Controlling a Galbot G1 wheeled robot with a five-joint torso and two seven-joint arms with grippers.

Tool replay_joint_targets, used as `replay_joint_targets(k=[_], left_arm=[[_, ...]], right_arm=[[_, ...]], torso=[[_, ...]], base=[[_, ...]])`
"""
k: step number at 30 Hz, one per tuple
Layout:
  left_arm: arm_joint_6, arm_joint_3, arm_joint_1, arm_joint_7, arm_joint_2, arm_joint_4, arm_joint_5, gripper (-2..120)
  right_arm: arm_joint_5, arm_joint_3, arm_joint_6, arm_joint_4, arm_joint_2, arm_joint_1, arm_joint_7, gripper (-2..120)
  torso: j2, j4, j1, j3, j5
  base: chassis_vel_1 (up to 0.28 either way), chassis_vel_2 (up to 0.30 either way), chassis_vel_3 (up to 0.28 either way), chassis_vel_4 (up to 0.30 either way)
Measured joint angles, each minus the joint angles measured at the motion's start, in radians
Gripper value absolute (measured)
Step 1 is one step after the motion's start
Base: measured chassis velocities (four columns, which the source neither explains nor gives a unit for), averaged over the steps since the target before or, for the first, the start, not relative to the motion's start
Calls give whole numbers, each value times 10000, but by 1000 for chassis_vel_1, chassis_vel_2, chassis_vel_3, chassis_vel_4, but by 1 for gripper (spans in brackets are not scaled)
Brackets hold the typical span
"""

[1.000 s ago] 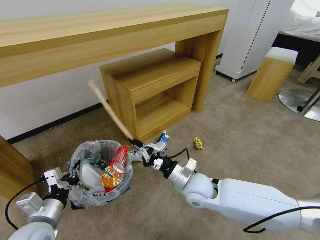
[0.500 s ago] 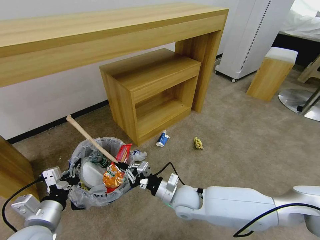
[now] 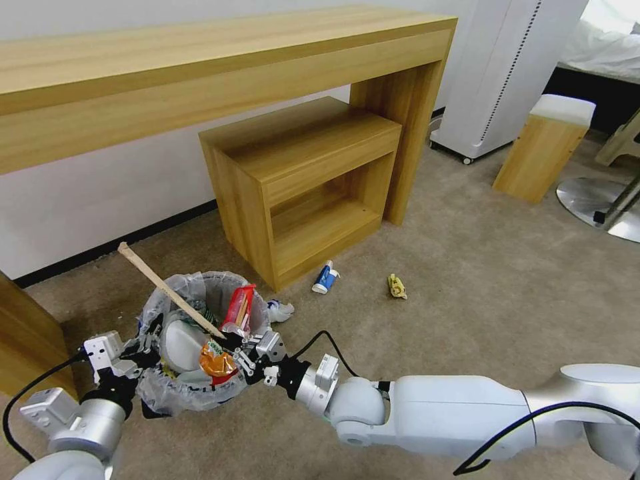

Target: Pick up the trash bin and place the garbage on the floor into it.

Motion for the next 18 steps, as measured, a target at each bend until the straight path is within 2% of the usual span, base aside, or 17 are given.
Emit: replay_joint_targets(k=[1,2,5,8,11,13,15,17,18], left_arm=[[0,0,0,0,0,0,0,3],[0,5,-11,0,-2,17,-3,3],[0,11,-30,0,-5,35,-13,3],[0,19,-92,-2,18,125,-52,3],[0,31,-124,-5,19,150,-66,3],[6,51,-137,-8,49,255,-76,3],[8,51,-137,-8,60,285,-77,3],[13,46,-140,-16,141,454,-81,3],[13,46,-140,-16,141,454,-81,3]], right_arm=[[0,0,0,0,0,0,0,25],[0,-4,-5,18,0,-9,16,32],[-4,-4,-8,19,5,-23,43,39],[2,112,-22,1,73,-40,66,55],[17,180,-25,-6,125,-64,102,62],[72,511,-45,11,232,-173,185,76],[112,619,-69,34,265,-202,214,78],[375,1127,-350,168,399,-289,490,89],[375,1127,-350,168,399,-289,490,89]], torso=[[0,0,0,0,0],[-1,0,1,0,0],[0,0,0,0,0],[0,0,0,0,0],[0,0,0,0,0],[0,0,0,0,0],[0,-1,0,0,0],[0,0,0,0,0],[0,0,0,0,0]], base=[[0,0,0,0],[0,0,0,0],[0,0,0,0],[0,0,0,0],[0,0,0,0],[0,0,0,0],[0,0,0,0],[0,0,0,0],[0,0,0,0]])
